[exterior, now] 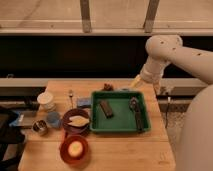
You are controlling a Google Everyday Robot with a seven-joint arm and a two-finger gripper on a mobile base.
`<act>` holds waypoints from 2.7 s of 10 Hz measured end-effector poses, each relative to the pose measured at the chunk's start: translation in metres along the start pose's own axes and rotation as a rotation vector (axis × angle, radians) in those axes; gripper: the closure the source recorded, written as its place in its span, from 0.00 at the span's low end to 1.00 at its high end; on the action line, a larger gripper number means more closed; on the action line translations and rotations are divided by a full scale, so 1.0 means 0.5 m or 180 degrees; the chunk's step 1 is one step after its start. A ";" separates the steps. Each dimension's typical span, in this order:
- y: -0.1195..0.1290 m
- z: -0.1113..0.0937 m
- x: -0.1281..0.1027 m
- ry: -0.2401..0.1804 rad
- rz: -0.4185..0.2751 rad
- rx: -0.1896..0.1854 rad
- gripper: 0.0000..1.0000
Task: Wipe tray with eraser
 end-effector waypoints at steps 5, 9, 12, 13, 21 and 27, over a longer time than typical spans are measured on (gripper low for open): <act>0.169 0.076 -0.008 0.0000 -0.0609 -0.0231 0.20; 0.174 0.077 -0.007 -0.0012 -0.0640 -0.0235 0.20; 0.194 0.118 0.003 0.0061 -0.0709 -0.0174 0.20; 0.205 0.151 0.007 0.0106 -0.0755 -0.0156 0.20; 0.211 0.251 0.022 0.0265 -0.0862 -0.0128 0.20; 0.332 0.340 0.009 0.0239 -0.1226 0.0037 0.20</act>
